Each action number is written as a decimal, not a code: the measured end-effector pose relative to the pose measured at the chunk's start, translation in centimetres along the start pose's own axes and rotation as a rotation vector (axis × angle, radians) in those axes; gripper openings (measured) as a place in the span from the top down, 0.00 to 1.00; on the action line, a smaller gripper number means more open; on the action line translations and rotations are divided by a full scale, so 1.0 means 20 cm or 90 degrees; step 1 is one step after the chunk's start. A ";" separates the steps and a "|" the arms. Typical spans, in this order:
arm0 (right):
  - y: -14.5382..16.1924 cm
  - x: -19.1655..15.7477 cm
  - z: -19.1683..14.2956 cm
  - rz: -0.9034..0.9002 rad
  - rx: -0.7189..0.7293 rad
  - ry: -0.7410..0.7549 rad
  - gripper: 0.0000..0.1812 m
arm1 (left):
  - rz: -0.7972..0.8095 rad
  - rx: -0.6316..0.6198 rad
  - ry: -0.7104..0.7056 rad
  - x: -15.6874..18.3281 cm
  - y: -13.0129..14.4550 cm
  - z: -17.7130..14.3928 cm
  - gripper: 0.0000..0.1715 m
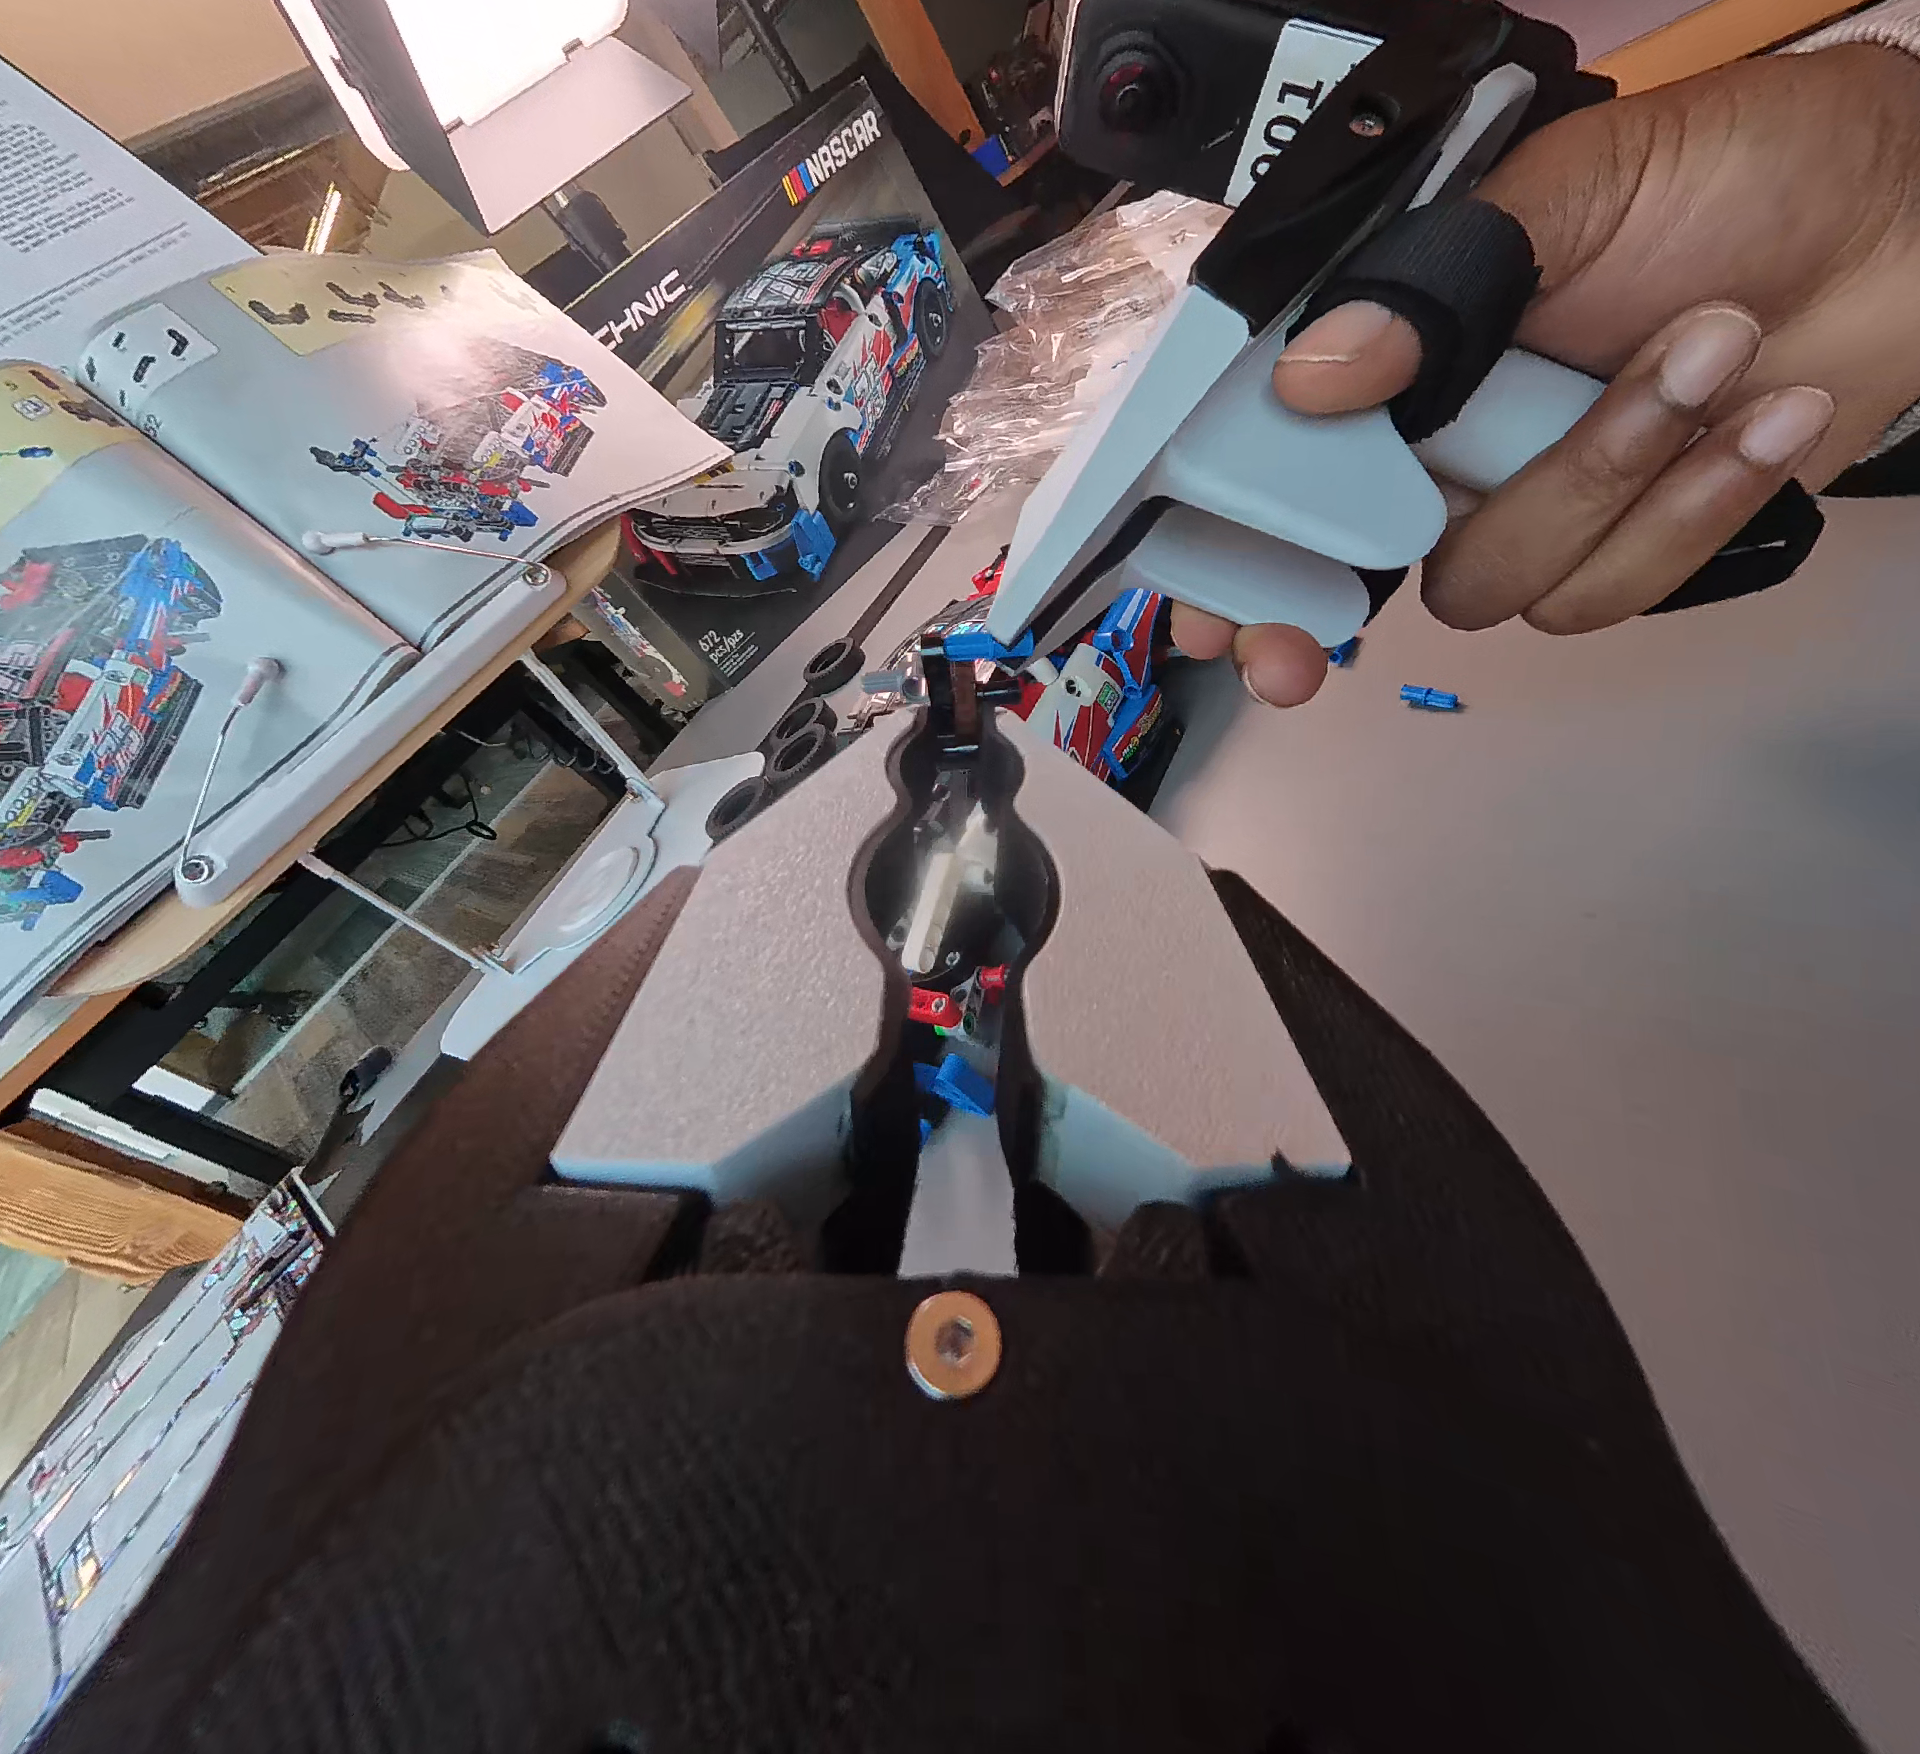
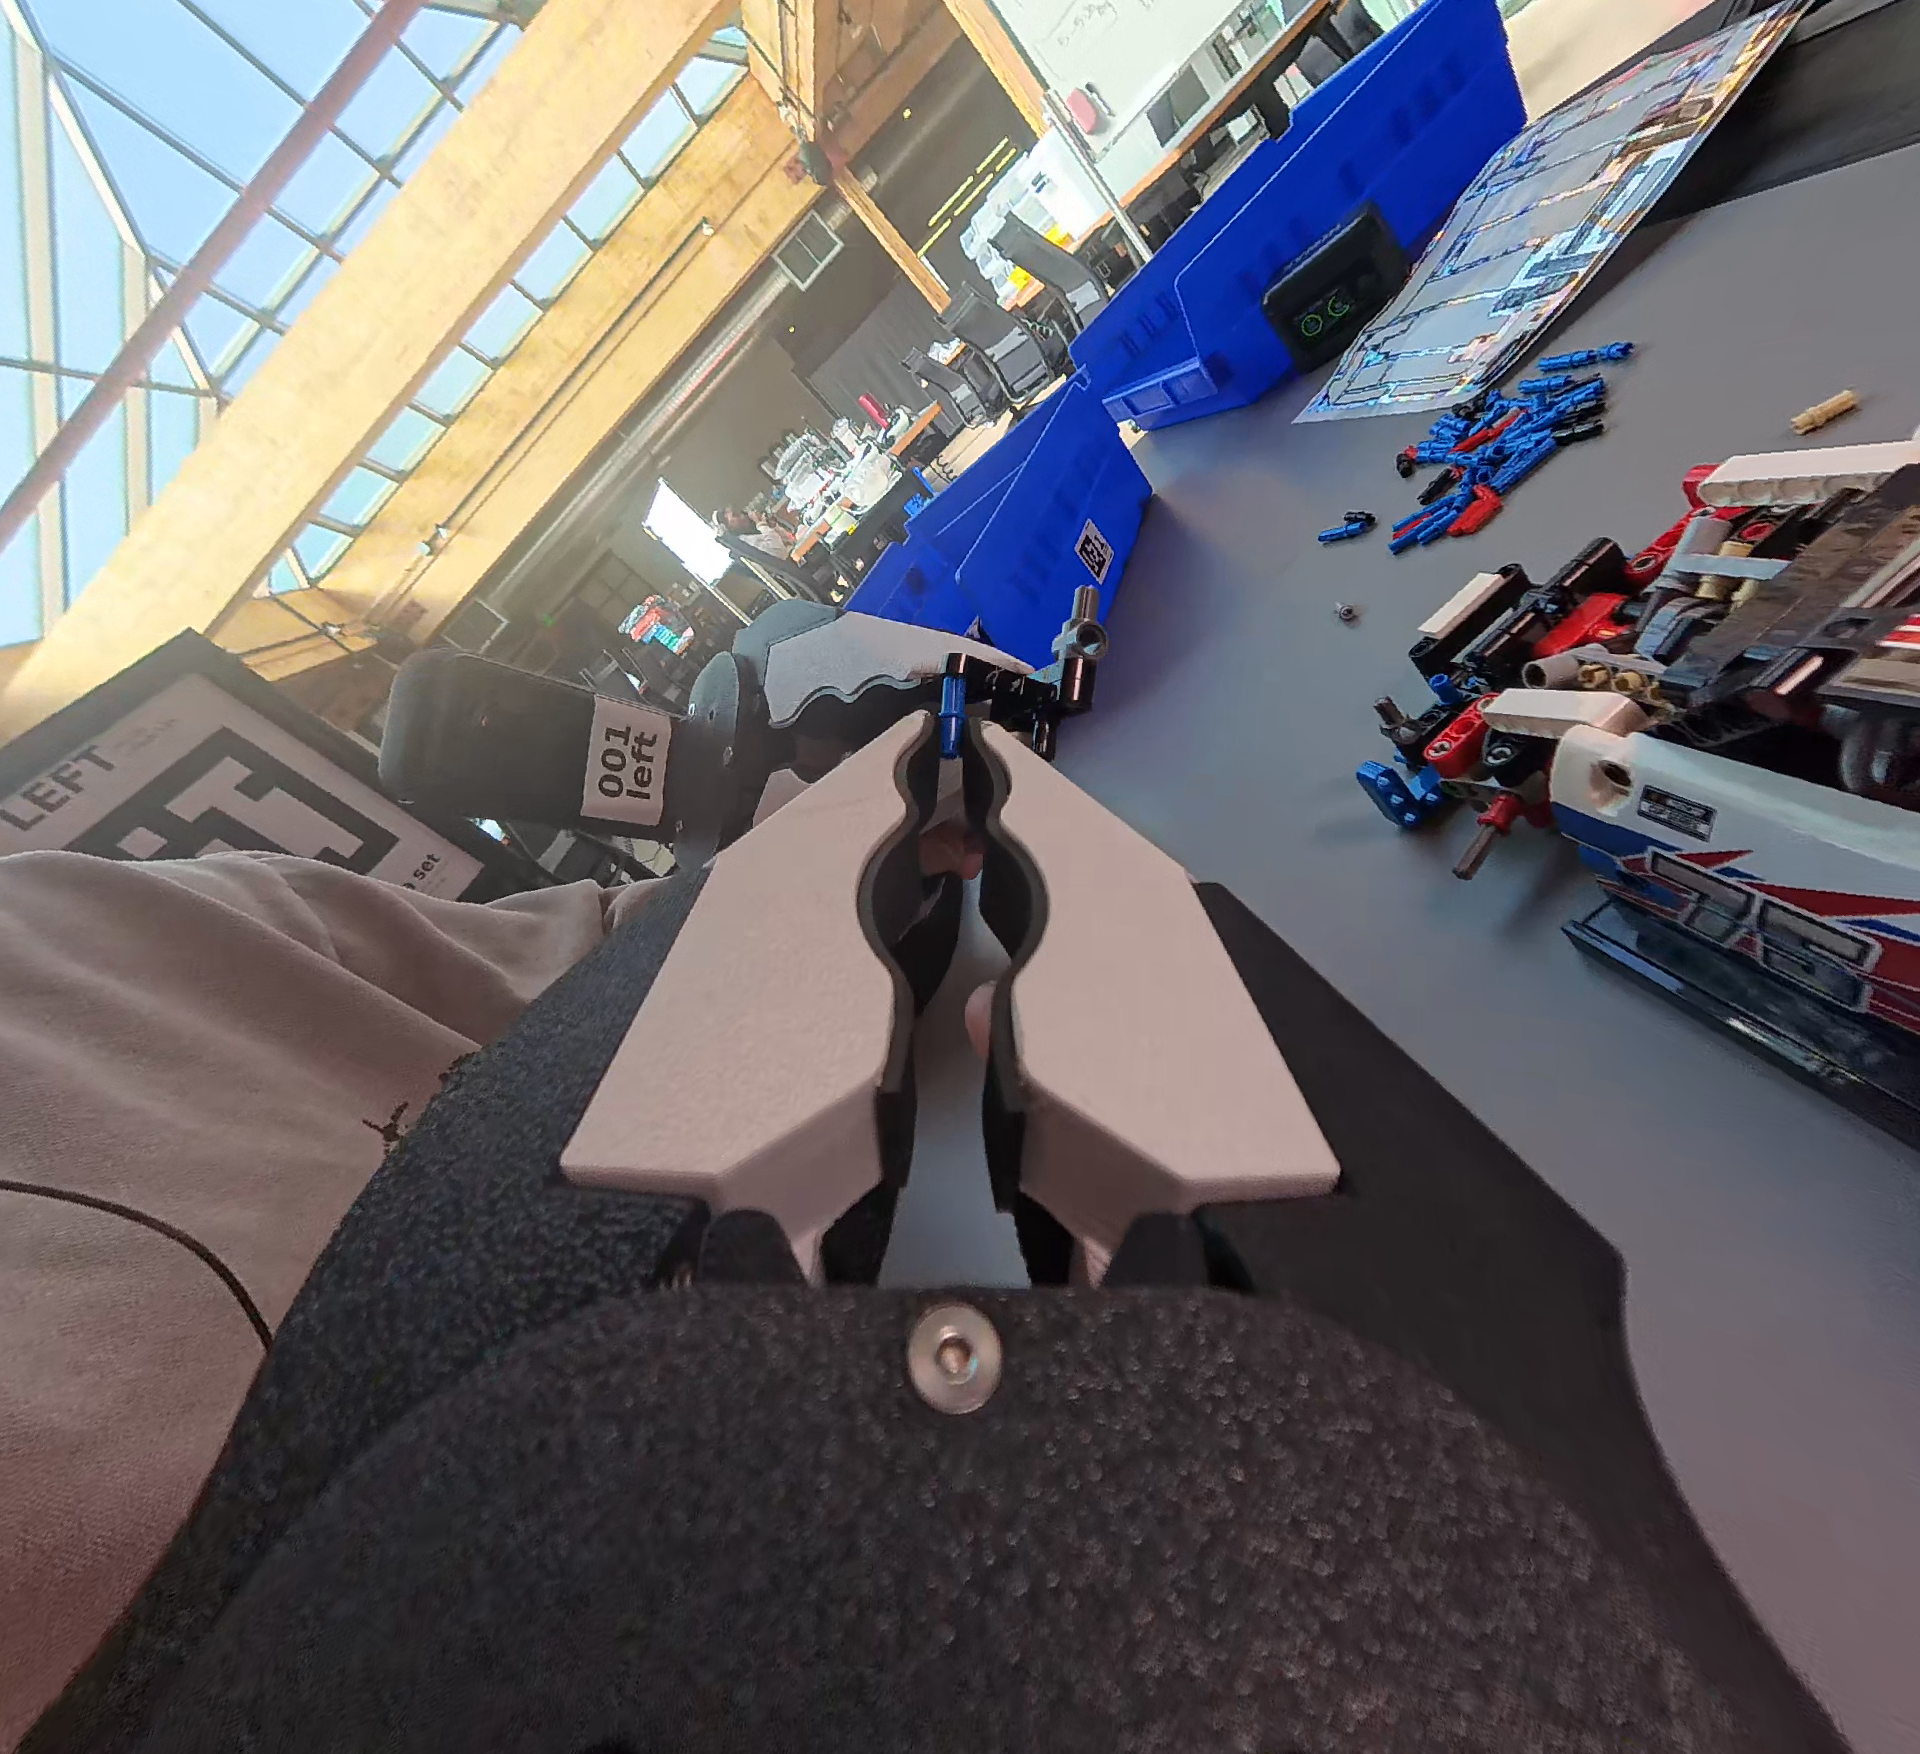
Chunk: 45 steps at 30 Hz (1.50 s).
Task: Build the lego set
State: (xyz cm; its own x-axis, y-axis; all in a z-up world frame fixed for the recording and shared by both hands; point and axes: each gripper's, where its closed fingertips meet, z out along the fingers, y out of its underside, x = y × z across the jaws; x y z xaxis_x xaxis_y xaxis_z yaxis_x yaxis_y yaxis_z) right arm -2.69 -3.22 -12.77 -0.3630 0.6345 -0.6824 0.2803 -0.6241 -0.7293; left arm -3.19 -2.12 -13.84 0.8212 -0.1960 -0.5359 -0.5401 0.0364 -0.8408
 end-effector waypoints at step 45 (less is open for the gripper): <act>0.03 -0.08 0.01 -0.168 0.012 -0.018 1.00 | 0.261 0.007 -0.030 -0.01 -0.06 -0.08 0.96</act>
State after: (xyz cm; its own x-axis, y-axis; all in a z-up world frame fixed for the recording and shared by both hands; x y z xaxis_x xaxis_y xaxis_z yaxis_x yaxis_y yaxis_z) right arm -2.18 -4.71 -12.05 -0.4457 0.7636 -0.4672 0.1569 -0.4472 -0.8805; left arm -2.92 -3.62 -12.60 0.5460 -0.1182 -0.8294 -0.8225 0.1128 -0.5575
